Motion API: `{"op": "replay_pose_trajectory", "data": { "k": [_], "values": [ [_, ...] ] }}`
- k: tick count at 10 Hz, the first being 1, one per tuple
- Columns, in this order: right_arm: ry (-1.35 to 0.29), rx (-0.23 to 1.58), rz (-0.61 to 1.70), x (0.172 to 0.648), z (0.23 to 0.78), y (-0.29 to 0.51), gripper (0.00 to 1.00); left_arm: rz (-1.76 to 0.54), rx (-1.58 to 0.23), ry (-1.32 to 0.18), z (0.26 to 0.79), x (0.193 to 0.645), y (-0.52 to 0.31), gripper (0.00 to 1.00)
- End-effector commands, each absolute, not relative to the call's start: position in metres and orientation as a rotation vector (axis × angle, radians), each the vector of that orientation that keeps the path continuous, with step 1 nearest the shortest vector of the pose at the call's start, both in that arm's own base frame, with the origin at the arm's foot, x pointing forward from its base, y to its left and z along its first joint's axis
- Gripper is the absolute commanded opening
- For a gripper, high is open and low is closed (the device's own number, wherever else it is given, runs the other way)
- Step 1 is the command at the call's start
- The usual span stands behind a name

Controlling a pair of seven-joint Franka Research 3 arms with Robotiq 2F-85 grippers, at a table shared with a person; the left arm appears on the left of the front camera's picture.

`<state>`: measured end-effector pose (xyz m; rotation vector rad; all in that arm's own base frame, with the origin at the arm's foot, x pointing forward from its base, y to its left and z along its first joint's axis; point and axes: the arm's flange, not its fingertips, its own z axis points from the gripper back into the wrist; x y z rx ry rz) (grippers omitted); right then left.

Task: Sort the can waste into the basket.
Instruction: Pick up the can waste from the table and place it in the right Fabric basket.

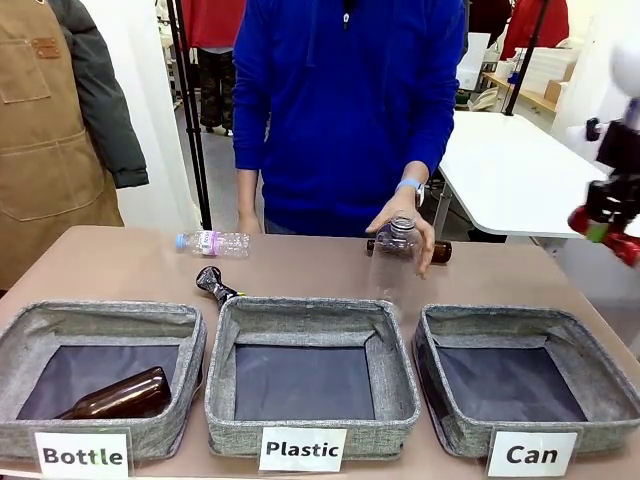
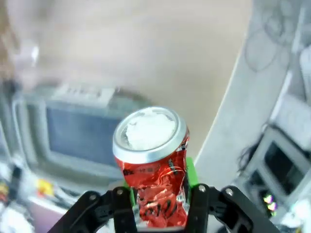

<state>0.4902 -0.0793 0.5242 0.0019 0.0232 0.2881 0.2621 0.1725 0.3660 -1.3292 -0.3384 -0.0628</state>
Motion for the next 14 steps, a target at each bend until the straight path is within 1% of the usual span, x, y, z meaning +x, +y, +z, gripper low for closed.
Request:
{"op": "replay_pose_trajectory", "data": {
  "k": [1, 2, 3, 4, 5, 6, 7, 8, 9, 12, 13, 14],
  "values": [
    [-0.063, -0.006, 0.666, 0.422, 0.517, -0.078, 0.0, -0.062, -1.334, -0.34, 0.368, 0.26, 0.174, 1.0],
    [-0.146, -0.002, 0.945, 0.39, 0.516, -0.06, 0.0, -0.062, -1.334, -0.34, 0.368, 0.26, 0.174, 1.0],
    [-0.189, -0.02, 1.168, 0.378, 0.509, -0.051, 0.0, -0.062, -1.334, -0.34, 0.368, 0.26, 0.174, 1.0],
    [-0.213, -0.001, 1.396, 0.367, 0.502, -0.042, 0.0, -0.062, -1.334, -0.34, 0.368, 0.26, 0.174, 1.0],
    [-0.255, 0.034, 1.524, 0.359, 0.497, -0.035, 0.0, -0.062, -1.334, -0.34, 0.368, 0.26, 0.174, 1.0],
    [-0.309, 0.051, 1.543, 0.355, 0.495, -0.025, 0.0, -0.062, -1.334, -0.34, 0.368, 0.26, 0.174, 1.0],
    [-0.289, 0.05, 1.556, 0.354, 0.493, -0.017, 0.0, -0.062, -1.334, -0.34, 0.368, 0.26, 0.174, 1.0],
    [-0.273, 0.061, 1.617, 0.354, 0.492, -0.015, 0.0, -0.062, -1.334, -0.34, 0.368, 0.26, 0.174, 1.0],
    [-0.234, 0.07, 1.624, 0.355, 0.492, -0.013, 0.0, -0.062, -1.334, -0.34, 0.368, 0.26, 0.174, 1.0],
    [-0.203, 0.117, 1.609, 0.362, 0.49, -0.012, 0.0, -0.062, -1.334, -0.34, 0.368, 0.26, 0.174, 1.0],
    [-0.208, 0.118, 1.611, 0.362, 0.489, -0.012, 0.56, -0.062, -1.334, -0.34, 0.368, 0.26, 0.174, 1.0],
    [-0.215, 0.122, 1.607, 0.362, 0.489, -0.012, 0.96, -0.062, -1.334, -0.34, 0.368, 0.26, 0.174, 1.0]
  ]
}}
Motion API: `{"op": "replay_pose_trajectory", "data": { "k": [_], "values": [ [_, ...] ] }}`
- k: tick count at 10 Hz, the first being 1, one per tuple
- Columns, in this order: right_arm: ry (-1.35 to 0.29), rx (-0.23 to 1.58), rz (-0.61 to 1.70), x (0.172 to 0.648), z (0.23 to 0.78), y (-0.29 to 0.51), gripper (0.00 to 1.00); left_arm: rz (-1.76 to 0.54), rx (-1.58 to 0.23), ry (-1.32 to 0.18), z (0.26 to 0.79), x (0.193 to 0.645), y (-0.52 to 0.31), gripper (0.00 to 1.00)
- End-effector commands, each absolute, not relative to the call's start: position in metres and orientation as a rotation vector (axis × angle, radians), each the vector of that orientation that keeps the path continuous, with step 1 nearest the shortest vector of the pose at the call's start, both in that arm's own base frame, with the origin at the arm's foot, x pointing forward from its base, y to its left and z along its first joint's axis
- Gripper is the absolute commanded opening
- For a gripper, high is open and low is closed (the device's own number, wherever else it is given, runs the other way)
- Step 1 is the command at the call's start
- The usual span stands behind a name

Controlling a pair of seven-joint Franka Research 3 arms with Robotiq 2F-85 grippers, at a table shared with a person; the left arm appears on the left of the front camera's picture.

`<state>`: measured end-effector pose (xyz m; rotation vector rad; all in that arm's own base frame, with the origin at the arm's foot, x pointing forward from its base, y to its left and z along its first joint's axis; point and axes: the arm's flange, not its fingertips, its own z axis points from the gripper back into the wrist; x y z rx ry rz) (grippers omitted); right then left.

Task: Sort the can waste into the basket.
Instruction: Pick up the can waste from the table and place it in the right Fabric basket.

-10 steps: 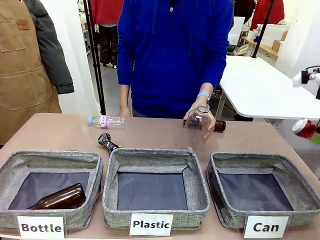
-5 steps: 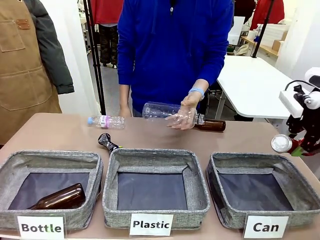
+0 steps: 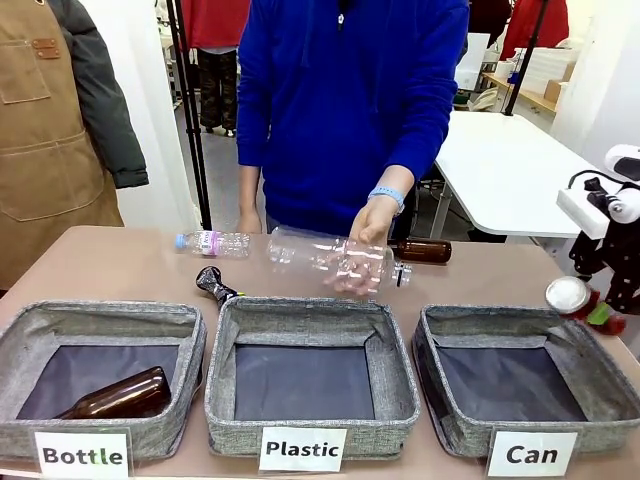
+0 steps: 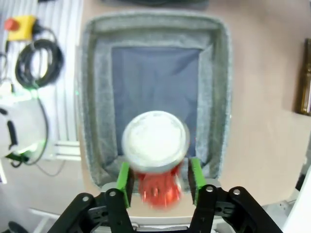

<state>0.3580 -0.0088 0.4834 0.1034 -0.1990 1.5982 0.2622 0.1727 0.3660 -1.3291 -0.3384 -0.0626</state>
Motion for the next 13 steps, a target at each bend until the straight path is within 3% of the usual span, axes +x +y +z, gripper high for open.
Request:
{"op": "replay_pose_trajectory", "data": {
  "k": [1, 5, 8, 11, 12, 13],
  "values": [
    [-0.211, 0.104, 1.598, 0.363, 0.489, -0.011, 1.0, -0.062, -1.334, -0.34, 0.368, 0.26, 0.174, 1.0],
    [-0.197, 0.11, 1.559, 0.366, 0.49, -0.011, 1.0, -0.062, -1.334, -0.34, 0.368, 0.26, 0.174, 1.0],
    [-0.138, 0.429, 1.291, 0.375, 0.502, -0.017, 1.0, -0.062, -1.334, -0.34, 0.368, 0.26, 0.174, 1.0],
    [0.101, 1.316, 0.227, 0.403, 0.531, -0.029, 1.0, -0.062, -1.334, -0.34, 0.368, 0.26, 0.174, 1.0],
    [-0.103, 1.503, -0.026, 0.413, 0.52, -0.039, 1.0, -0.062, -1.334, -0.34, 0.368, 0.26, 0.174, 1.0],
    [-0.253, 1.533, -0.181, 0.411, 0.511, -0.037, 1.0, -0.062, -1.334, -0.34, 0.368, 0.26, 0.174, 1.0]
  ]
}}
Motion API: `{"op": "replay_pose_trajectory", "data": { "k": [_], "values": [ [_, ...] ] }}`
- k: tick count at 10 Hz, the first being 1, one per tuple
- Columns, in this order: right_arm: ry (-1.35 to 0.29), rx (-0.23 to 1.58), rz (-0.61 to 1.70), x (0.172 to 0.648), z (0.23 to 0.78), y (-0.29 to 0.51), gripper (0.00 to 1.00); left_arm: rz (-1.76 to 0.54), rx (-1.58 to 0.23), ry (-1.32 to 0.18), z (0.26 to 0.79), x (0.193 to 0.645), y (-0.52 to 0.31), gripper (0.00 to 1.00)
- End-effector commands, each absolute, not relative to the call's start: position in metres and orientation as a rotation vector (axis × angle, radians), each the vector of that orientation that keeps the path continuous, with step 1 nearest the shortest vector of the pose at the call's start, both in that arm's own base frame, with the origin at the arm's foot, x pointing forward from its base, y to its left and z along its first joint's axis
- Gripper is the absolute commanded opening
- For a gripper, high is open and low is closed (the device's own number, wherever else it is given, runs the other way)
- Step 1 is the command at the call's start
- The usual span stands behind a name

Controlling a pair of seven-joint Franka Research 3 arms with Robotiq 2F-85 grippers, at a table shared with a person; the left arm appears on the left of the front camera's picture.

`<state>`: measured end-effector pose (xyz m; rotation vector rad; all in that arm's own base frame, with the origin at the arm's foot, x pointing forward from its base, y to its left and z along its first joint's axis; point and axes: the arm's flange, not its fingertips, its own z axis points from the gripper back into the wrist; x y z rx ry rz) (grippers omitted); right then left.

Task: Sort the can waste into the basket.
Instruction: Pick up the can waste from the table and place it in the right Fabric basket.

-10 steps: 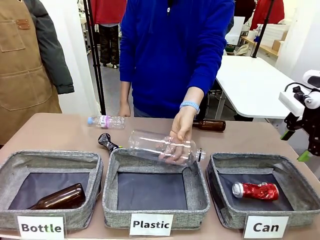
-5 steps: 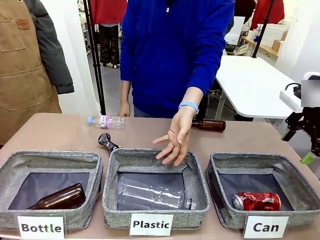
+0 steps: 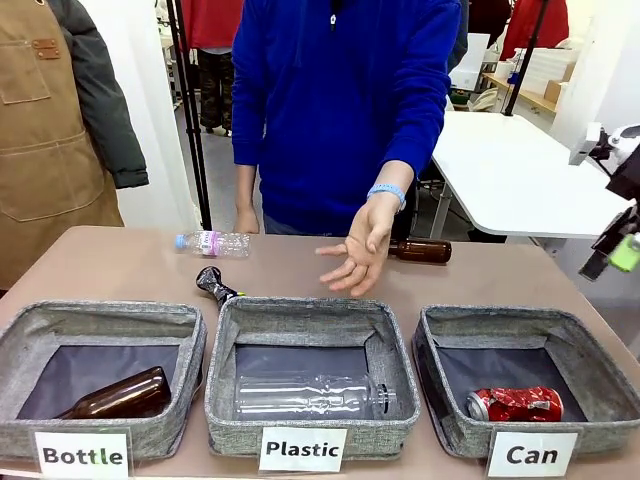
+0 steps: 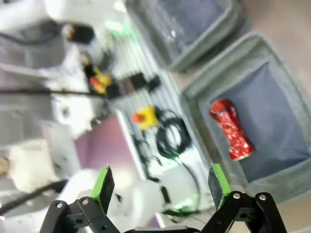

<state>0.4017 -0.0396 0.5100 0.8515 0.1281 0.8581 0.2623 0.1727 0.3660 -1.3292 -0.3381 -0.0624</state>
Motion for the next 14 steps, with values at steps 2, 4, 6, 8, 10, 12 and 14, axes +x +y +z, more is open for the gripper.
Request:
{"op": "replay_pose_trajectory", "data": {
  "k": [2, 4, 6, 8, 10, 12, 14],
  "values": [
    [-0.6, 1.411, -0.392, 0.39, 0.51, -0.011, 1.0, -0.062, -1.334, -0.34, 0.368, 0.26, 0.174, 1.0],
    [-0.576, 1.324, -0.323, 0.39, 0.514, 0.025, 1.0, -0.062, -1.334, -0.34, 0.368, 0.26, 0.174, 1.0],
    [-0.304, 1.216, -0.158, 0.408, 0.509, 0.061, 1.0, -0.062, -1.334, -0.34, 0.368, 0.26, 0.174, 1.0],
    [-0.191, 1.259, -0.036, 0.405, 0.511, 0.027, 1.0, -0.062, -1.334, -0.34, 0.368, 0.26, 0.174, 1.0],
    [-0.191, 1.259, -0.036, 0.405, 0.511, 0.027, 1.0, -0.062, -1.334, -0.34, 0.368, 0.26, 0.174, 1.0],
    [-0.191, 1.259, -0.036, 0.405, 0.511, 0.027, 1.0, -0.062, -1.334, -0.34, 0.368, 0.26, 0.174, 1.0],
    [-0.191, 1.259, -0.036, 0.405, 0.511, 0.027, 1.0, -0.062, -1.334, -0.34, 0.368, 0.26, 0.174, 1.0]
  ]
}}
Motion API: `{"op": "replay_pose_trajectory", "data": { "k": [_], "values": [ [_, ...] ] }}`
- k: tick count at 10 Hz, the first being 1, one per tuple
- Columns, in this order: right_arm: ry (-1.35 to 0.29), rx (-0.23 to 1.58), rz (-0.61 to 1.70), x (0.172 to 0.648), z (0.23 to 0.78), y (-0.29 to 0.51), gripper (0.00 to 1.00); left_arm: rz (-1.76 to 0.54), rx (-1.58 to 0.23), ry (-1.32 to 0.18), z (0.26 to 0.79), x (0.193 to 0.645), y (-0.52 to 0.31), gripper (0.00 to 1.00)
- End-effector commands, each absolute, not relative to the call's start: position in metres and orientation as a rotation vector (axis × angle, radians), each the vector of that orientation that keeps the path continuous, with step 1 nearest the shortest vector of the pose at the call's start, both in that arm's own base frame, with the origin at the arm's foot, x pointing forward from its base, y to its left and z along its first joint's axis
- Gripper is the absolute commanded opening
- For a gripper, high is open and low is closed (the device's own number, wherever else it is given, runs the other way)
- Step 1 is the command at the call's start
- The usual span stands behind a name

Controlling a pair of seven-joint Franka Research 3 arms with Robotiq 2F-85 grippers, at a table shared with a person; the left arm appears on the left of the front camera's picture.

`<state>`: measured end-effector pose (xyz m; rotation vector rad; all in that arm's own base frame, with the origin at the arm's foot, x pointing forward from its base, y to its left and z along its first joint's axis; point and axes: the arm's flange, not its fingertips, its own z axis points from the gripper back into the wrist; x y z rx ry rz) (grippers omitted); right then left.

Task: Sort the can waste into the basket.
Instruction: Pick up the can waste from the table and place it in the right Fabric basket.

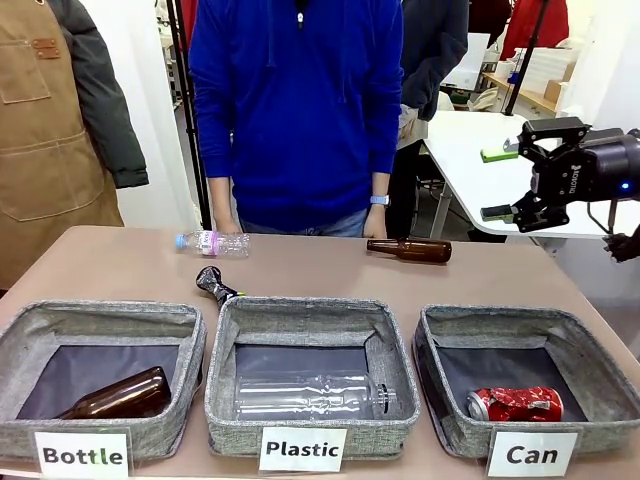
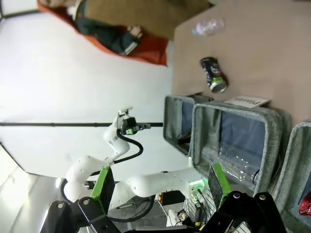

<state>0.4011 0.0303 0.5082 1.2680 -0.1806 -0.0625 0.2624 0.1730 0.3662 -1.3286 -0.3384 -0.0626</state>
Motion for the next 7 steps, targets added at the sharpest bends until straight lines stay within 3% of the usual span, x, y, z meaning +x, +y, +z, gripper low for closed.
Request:
{"op": "replay_pose_trajectory", "data": {
  "k": [1, 7],
  "values": [
    [-0.191, 1.259, -0.036, 0.4054, 0.5108, 0.0272, 1.0, -0.062, -1.334, -0.34, 0.3679, 0.2604, 0.1741, 1.0],
    [-0.191, 1.259, -0.036, 0.4054, 0.5108, 0.0272, 1.0, -0.062, -1.334, -0.34, 0.3679, 0.2604, 0.1741, 1.0]
  ]
}}
